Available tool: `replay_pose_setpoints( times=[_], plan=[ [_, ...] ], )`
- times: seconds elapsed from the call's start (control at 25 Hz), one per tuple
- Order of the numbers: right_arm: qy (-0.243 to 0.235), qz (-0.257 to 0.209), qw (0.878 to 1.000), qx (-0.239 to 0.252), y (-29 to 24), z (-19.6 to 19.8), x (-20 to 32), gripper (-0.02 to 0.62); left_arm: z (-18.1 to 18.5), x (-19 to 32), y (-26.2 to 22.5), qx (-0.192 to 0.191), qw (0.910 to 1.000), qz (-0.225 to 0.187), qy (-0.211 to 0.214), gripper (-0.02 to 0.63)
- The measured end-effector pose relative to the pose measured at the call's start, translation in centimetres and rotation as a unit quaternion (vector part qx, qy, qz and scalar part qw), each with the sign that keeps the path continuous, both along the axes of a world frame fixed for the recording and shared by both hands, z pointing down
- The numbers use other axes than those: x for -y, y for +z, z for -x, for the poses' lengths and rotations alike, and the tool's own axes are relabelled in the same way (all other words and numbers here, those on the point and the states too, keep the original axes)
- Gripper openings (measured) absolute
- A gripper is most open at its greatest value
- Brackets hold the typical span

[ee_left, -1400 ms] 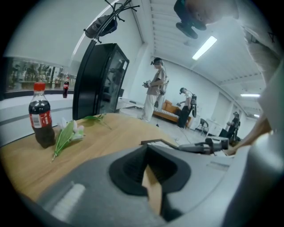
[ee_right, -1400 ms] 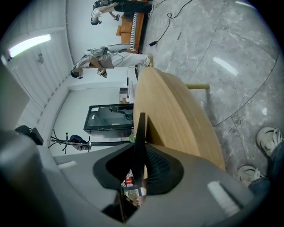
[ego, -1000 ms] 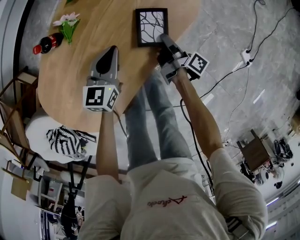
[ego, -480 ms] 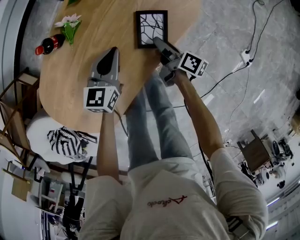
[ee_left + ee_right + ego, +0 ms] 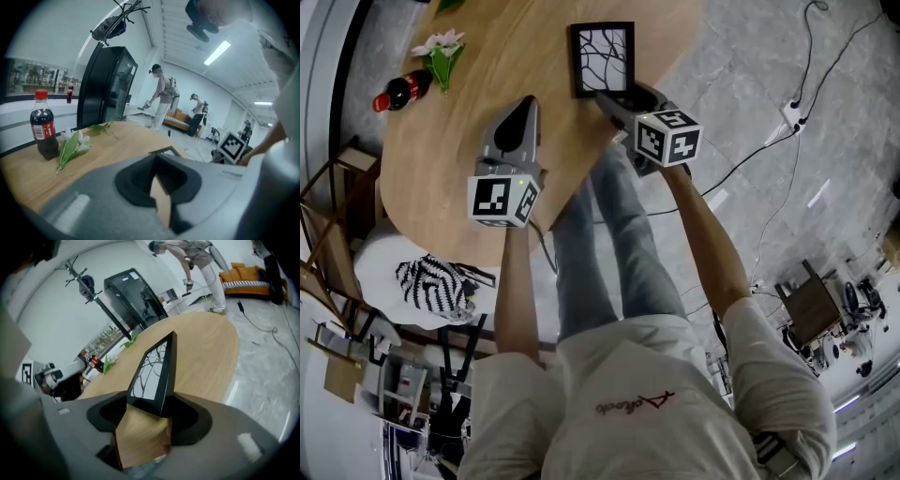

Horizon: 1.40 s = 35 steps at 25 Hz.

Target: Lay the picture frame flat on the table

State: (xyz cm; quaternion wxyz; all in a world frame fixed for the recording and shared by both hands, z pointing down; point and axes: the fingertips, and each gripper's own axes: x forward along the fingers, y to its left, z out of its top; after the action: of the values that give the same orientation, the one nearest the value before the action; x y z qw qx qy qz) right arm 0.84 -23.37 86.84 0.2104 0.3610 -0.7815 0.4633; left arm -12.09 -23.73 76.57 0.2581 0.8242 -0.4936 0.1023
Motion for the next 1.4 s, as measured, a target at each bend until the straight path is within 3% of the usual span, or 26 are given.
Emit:
replay_pose_setpoints(
  times=[0.2, 0.44, 0.84, 0.92, 1.08, 1.28, 1.4],
  plan=[
    [-0.074, -0.069, 0.989, -0.112, 0.2, 0.1, -0.5, 0.325, 0.2, 0.2, -0.5, -0.002, 1.0, -0.002, 0.0, 0.0],
    [-0.076, -0.11, 0.976, -0.171, 0.8, -0.8, -0.4, 0.37, 0.2, 0.2, -0.3, -0.003, 1.0, -0.002, 0.0, 0.0],
    [-0.078, -0.121, 0.976, -0.166, -0.3, -1.1, -0.6, 0.356, 0.1, 0.2, -0.8, -0.003, 1.0, -0.002, 0.004, 0.0],
    [-0.07, -0.133, 0.974, -0.169, -1.1, -1.1, -0.4, 0.324, 0.0, 0.2, -1.1, -0.002, 1.0, -0.003, 0.004, 0.0],
    [-0.042, -0.161, 0.967, -0.191, -2.9, -1.8, 0.5, 0.142, 0.0, 0.1, -1.9, 0.0, 1.0, -0.006, 0.005, 0.0],
    [-0.035, -0.181, 0.962, -0.201, -4.9, -1.8, 1.3, 0.003, 0.1, -0.3, -2.8, 0.001, 1.0, -0.008, 0.003, 0.0],
    [-0.035, -0.189, 0.962, -0.193, -5.8, -1.5, 1.5, 0.003, 0.2, -0.6, -3.1, 0.002, 1.0, -0.008, 0.002, 0.0]
  ],
)
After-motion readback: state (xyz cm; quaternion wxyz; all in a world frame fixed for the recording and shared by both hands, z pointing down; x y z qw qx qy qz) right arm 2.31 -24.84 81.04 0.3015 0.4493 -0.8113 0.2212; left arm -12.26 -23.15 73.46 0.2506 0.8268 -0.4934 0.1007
